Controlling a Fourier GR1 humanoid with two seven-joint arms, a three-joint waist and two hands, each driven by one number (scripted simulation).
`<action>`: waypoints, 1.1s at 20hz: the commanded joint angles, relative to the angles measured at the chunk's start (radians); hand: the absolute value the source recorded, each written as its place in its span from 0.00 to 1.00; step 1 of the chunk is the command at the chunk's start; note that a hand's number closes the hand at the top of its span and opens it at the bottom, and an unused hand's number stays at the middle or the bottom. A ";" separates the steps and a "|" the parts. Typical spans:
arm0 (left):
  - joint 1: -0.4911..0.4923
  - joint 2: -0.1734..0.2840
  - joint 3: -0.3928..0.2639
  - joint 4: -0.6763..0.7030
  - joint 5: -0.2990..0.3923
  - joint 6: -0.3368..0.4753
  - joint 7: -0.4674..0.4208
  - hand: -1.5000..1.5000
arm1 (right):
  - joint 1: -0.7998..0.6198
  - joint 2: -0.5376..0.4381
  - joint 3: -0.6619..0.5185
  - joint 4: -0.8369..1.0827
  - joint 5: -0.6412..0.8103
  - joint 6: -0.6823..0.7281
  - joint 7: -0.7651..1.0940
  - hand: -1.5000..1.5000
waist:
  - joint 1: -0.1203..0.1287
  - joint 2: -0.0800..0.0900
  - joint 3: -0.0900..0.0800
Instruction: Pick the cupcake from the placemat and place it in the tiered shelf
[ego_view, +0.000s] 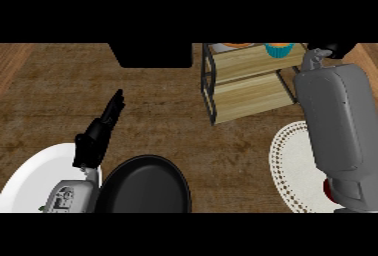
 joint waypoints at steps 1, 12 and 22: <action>-0.013 0.008 0.034 0.104 0.016 -0.008 -0.093 0.50 | 0.051 0.001 -0.005 -0.065 -0.016 -0.004 0.022 0.00 | -0.003 0.001 0.000; -0.006 -0.016 -0.015 -0.053 -0.007 0.012 0.073 0.50 | -0.034 -0.024 -0.094 -0.085 -0.276 0.055 -0.025 0.00 | 0.007 0.000 0.001; -0.012 -0.020 -0.017 -0.009 -0.032 0.031 0.017 0.50 | -0.015 -0.038 -0.224 -0.300 -0.425 -0.009 0.047 0.00 | -0.009 -0.002 0.001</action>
